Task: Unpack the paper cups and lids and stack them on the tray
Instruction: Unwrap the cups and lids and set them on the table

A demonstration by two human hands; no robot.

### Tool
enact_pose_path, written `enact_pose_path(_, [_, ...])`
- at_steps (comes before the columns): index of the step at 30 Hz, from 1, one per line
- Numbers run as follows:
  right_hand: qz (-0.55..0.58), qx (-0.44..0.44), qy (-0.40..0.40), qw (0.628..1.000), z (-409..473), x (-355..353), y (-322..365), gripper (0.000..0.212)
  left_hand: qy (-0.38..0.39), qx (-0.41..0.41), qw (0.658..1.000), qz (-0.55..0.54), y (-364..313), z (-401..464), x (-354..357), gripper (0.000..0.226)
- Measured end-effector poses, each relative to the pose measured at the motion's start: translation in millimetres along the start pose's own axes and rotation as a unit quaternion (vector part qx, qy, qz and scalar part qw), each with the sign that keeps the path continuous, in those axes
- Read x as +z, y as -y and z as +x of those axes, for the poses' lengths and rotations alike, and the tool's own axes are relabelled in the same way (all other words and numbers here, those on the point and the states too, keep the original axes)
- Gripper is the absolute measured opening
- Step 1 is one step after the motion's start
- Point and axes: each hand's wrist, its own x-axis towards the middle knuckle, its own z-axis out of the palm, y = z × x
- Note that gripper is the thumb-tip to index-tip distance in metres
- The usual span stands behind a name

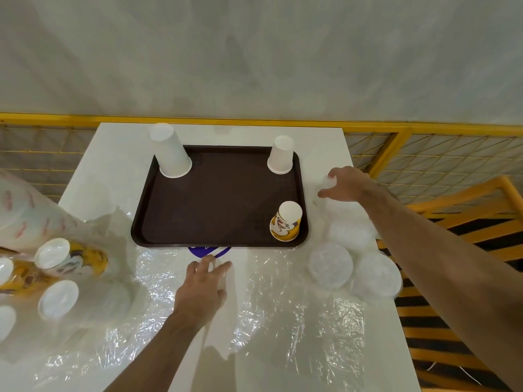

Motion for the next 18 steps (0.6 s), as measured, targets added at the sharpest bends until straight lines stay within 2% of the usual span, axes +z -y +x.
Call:
enact_pose_path(6, [0.036,0.004,-0.009,0.999,-2,-7,5,0.081,0.010,-0.021,0.999,-0.023,-5,-3,-14,0.053])
enact_pose_path(10, [0.032,0.003,-0.041,0.999,-2,-3,0,0.097,-0.017,-0.019,0.997,-0.068,-10,-7,-29,0.044])
enact_pose_path(11, [0.032,-0.001,-0.055,0.998,-11,-6,5,0.090,-0.025,-0.018,0.996,-0.080,-11,-9,-34,0.040])
enact_pose_path(14, [0.060,-0.003,-0.118,0.991,-53,-17,27,0.049,-0.061,-0.007,0.992,-0.107,-13,-18,-49,0.033])
enact_pose_path(18, [0.144,-0.044,-0.240,0.959,-98,-13,58,0.032,-0.125,0.028,0.979,-0.158,-8,-39,-74,0.027])
